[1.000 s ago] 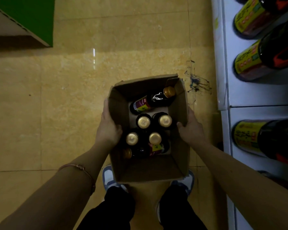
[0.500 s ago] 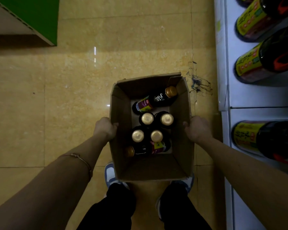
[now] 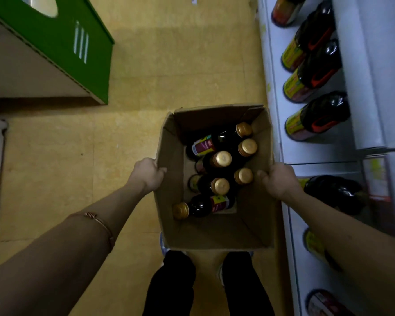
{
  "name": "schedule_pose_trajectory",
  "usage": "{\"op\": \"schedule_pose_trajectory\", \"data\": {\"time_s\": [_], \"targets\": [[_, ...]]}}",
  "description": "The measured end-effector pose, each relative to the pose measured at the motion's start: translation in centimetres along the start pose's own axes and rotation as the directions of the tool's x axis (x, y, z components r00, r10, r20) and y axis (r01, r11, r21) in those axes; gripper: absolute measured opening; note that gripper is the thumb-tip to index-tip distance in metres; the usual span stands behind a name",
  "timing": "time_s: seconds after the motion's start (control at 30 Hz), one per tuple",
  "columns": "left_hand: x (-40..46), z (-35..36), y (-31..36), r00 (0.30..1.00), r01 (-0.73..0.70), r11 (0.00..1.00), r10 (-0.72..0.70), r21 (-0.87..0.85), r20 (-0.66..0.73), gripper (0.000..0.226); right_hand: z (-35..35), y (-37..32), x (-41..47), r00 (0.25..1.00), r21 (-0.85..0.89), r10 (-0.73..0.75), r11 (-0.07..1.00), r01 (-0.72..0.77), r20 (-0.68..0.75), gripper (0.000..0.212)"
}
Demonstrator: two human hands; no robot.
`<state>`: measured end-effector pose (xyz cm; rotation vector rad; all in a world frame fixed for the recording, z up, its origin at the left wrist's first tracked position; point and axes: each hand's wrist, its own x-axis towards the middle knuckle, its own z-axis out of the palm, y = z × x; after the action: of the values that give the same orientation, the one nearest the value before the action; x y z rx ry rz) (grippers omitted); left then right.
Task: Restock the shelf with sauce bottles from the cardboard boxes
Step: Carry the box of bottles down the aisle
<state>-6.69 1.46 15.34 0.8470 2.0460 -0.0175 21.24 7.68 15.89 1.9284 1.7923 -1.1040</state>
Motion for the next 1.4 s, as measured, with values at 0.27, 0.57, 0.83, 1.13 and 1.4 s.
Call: {"op": "schedule_pose_trajectory", "data": {"time_s": [0.27,0.57,0.83,1.13,1.4], "targets": [[-9.9,-13.1,4.3,0.995,-0.087,0.995,0.089,0.048,-0.038,0.037,-10.8,-6.7,-8.5,0.998,-0.009,-0.019,1.0,0.018,-0.055,0.034],[-14.7,-24.3,9.3,0.981,-0.189,0.982,0.189,0.026,-0.029,0.027,-18.7,-13.0,-13.3,0.993,0.101,-0.014,0.995,0.027,-0.121,0.036],[-10.6,-30.0,17.0,0.988,-0.157,0.984,0.156,0.078,0.024,0.023,-26.6,-17.1,-6.8,0.998,0.129,-0.028,0.991,0.035,-0.055,0.03],[-3.7,-37.3,29.3,0.992,-0.123,0.989,0.126,0.081,-0.031,0.017,-38.6,-21.9,3.4,0.995,0.166,-0.071,0.983,0.081,-0.064,0.028],[4.8,-44.8,38.9,0.985,-0.162,0.987,0.162,0.008,-0.065,0.026,-50.1,-29.0,13.6,0.988,0.097,-0.081,0.991,0.094,-0.135,0.035]]}}
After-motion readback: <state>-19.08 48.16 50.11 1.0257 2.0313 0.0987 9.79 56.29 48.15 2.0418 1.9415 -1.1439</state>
